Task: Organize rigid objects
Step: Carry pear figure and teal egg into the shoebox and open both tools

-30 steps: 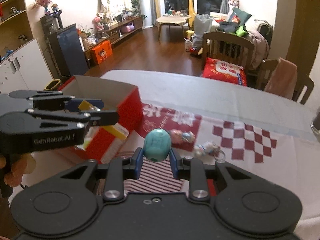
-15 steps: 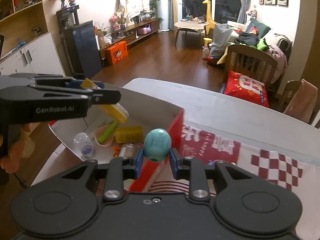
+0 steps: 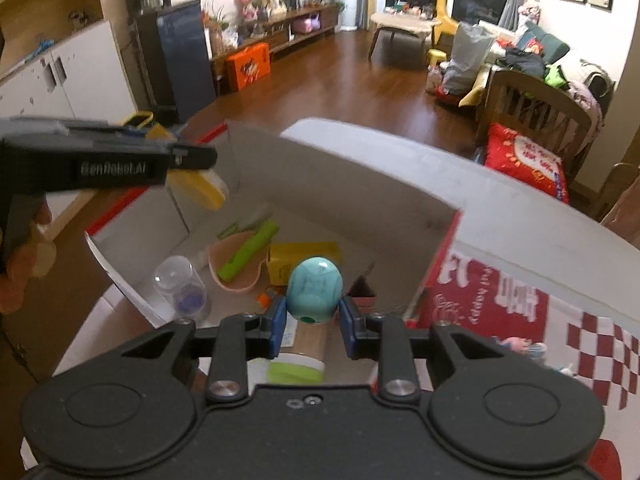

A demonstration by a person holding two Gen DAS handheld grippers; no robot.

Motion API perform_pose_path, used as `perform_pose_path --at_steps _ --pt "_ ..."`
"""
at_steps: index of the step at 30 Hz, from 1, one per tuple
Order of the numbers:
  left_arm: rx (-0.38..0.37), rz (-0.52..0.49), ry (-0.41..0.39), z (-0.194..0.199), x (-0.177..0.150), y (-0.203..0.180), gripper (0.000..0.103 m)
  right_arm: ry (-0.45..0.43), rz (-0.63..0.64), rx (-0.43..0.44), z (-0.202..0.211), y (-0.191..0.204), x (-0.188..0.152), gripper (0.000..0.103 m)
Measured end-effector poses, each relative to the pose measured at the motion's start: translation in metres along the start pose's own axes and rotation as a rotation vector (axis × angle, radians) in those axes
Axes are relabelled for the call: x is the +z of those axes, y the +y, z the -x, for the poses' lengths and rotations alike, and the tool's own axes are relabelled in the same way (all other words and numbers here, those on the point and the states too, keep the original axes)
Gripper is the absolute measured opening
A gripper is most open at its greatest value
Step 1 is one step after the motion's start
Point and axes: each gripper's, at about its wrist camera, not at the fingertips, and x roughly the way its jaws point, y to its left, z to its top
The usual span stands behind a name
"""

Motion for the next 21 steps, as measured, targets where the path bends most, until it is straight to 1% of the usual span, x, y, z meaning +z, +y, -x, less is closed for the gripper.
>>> perform_pose_path --at_steps 3,6,14,18,21 --pt "0.021 0.020 0.018 -0.015 -0.004 0.014 0.036 0.032 0.002 0.003 -0.017 0.007 0.002 0.027" --pt "0.025 0.024 0.032 -0.027 -0.009 0.021 0.036 0.048 0.017 -0.008 -0.030 0.013 0.005 0.027" --pt "0.034 0.019 0.074 -0.051 -0.018 0.022 0.036 0.098 0.048 -0.022 -0.052 0.021 0.004 0.027" --pt "0.026 0.033 0.113 -0.061 -0.023 0.023 0.036 0.121 0.050 -0.021 -0.058 0.023 0.002 0.028" --pt "0.036 0.025 0.132 -0.064 -0.027 0.024 0.037 0.127 0.045 -0.018 -0.059 0.023 0.001 0.029"
